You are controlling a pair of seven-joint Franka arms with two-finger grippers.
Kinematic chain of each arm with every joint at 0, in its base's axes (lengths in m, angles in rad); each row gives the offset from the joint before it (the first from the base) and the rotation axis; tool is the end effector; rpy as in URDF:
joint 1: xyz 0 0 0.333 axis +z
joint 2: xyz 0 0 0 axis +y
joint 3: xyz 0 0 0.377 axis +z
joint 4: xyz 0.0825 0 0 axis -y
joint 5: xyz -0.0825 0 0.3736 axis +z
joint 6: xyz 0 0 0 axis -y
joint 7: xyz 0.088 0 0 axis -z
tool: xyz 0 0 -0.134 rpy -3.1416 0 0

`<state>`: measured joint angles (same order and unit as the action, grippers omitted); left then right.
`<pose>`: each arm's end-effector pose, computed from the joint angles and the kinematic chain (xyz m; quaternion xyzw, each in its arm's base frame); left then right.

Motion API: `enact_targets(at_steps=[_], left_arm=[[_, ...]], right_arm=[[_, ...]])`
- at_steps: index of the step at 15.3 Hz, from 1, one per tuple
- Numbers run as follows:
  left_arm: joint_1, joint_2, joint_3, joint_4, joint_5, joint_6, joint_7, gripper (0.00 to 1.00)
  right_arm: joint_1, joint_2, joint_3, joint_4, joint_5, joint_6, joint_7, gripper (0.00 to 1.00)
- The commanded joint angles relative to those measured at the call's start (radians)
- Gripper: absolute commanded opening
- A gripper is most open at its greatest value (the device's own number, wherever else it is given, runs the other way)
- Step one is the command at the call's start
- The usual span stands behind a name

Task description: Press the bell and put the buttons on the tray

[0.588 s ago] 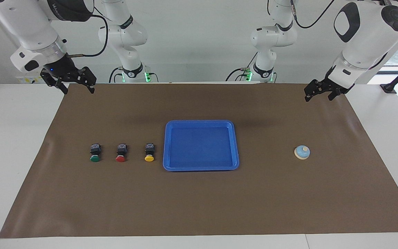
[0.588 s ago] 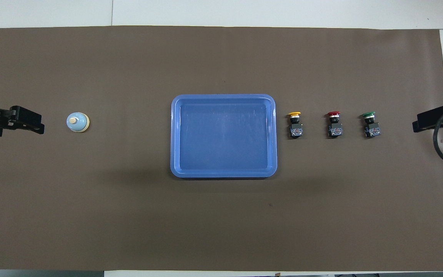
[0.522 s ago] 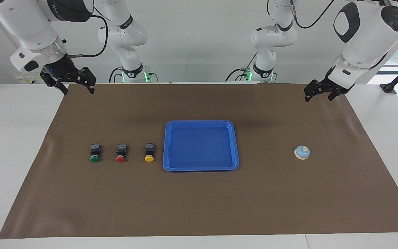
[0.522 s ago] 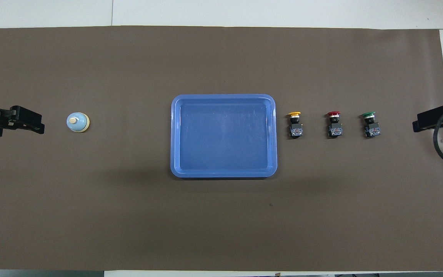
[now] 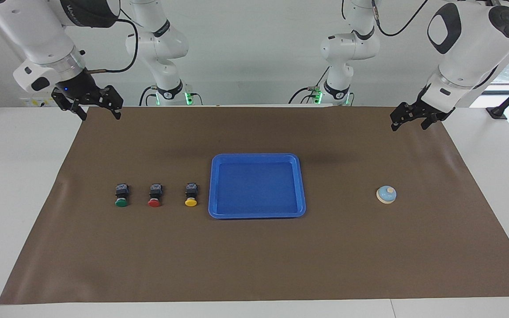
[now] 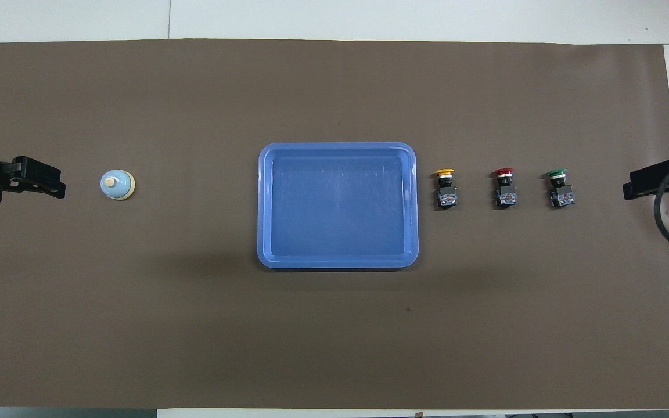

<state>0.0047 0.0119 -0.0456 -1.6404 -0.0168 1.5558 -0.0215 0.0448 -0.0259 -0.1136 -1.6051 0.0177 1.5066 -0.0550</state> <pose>0.5402 -0.0242 0.6190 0.9988 -0.0094 -0.0485 0.0072 0.5240 -0.0345 0.6513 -0.9993 0.0066 0.0357 0.0125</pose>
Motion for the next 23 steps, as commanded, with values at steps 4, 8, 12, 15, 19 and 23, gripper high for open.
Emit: enact_targets(at_steps=[4, 8, 12, 15, 19, 23], left_arm=[[-0.002, -0.020, 0.007, -0.044, 0.006, 0.095, 0.005, 0.25], [0.021, -0.040, 0.013, -0.122, 0.006, 0.196, 0.006, 0.00], [0.055, 0.032, 0.013, -0.141, 0.006, 0.280, 0.052, 0.00], [0.055, 0.100, 0.013, -0.163, 0.006, 0.371, 0.058, 0.00], [0.057, 0.129, 0.013, -0.243, 0.006, 0.521, 0.066, 0.00], [0.055, 0.177, 0.013, -0.249, 0.006, 0.587, 0.063, 0.00]], right_arm=[[-0.009, -0.016, 0.009, -0.016, -0.005, -0.008, -0.014, 1.00], [-0.009, -0.016, 0.009, -0.016, -0.005, -0.006, -0.014, 1.00], [-0.009, -0.016, 0.009, -0.016, -0.005, -0.008, -0.014, 1.00], [-0.009, -0.016, 0.009, -0.016, -0.005, -0.008, -0.014, 1.00], [-0.009, -0.016, 0.009, -0.016, -0.005, -0.008, -0.014, 1.00], [-0.009, -0.016, 0.009, -0.016, -0.005, -0.008, -0.014, 1.00]])
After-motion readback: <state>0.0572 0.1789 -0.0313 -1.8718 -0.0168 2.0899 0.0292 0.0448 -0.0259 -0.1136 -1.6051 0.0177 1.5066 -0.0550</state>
